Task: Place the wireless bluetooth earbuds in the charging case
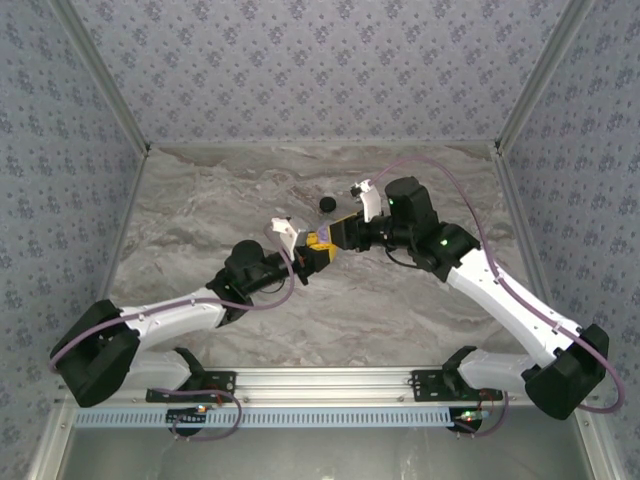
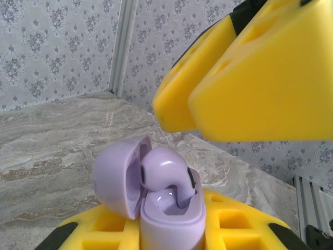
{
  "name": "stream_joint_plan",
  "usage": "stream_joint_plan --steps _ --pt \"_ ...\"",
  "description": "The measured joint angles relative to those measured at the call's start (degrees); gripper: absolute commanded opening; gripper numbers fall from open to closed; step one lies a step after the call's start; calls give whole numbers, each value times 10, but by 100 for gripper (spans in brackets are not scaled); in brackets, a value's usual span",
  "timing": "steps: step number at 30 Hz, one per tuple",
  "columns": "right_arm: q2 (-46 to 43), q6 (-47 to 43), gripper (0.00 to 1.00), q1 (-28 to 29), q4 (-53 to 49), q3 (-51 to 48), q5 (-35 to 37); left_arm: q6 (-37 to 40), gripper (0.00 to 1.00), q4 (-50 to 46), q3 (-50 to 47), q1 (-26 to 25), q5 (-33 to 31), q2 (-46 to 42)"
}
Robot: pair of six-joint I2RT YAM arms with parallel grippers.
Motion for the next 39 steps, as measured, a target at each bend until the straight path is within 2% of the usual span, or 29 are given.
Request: stream_joint_plan --steps 5,13,26,39 --pt "-1 -1 35 2 -3 5 2 6 22 -3 0 0 3 -2" --pt "3 -5 25 5 -20 10 4 10 22 -10 0 0 7 -2" --pt "37 -10 26 15 -42 41 8 9 22 -13 0 0 20 -5" --pt "57 -24 30 27 -59 64 6 9 22 -26 0 0 21 -7"
